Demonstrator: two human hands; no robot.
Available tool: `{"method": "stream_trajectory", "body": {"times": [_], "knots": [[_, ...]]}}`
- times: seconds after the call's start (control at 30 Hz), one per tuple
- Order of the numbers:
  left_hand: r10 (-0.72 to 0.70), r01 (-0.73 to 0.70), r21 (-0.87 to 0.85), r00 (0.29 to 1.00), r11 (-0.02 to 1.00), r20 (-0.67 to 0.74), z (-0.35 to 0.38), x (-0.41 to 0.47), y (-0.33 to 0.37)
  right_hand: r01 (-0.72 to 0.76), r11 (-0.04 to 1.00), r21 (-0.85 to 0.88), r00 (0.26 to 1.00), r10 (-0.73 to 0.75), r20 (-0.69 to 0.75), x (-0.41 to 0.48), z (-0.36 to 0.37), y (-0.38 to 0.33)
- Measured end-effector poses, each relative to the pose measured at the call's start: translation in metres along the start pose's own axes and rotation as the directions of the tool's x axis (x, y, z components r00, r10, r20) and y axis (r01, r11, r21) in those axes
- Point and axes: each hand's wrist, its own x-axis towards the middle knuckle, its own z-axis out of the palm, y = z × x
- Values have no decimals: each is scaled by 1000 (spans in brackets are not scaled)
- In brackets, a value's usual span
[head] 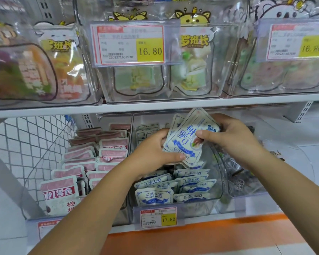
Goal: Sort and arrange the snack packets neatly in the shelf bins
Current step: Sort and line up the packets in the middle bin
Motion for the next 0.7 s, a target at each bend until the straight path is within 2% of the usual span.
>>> {"method": "stream_trajectory", "body": {"times": [0.1,0.2,0.3,0.37,0.4,0.47,0.5,0.57,0.63,0.7], "knots": [[-5,1,-32,991,1000,-131,-3,3,-6,8,998,58,999,-5,-53,0,-6,2],[-46,32,-71,979,997,-199,-7,5,-8,-67,987,144,998,67,5,-4,-17,1],[-137,107,-267,986,958,-96,-2,0,-4,-63,975,213,995,78,-63,-9,-10,4],[-113,93,-325,993,941,-43,6,-2,-5,-61,963,262,979,110,-173,-11,6,7],[-94,68,-311,993,948,-70,11,-3,-6,-55,976,211,974,99,-203,-12,13,7],[-77,16,-290,977,957,-200,16,-5,-4,-61,998,-19,986,57,-159,-14,21,-2],[-67,-12,-285,962,958,-264,13,-4,-3,-60,986,-155,990,39,-134,-16,20,-11],[-28,-63,-291,955,955,-296,6,-5,0,-20,938,-345,995,-16,-100,-18,16,-25],[24,-81,-200,962,977,-273,0,-8,4,24,927,-375,995,-57,-76,-21,15,-29],[57,-78,-74,966,994,-250,0,-11,5,71,951,-299,990,-105,-97,-23,20,-26]]}}
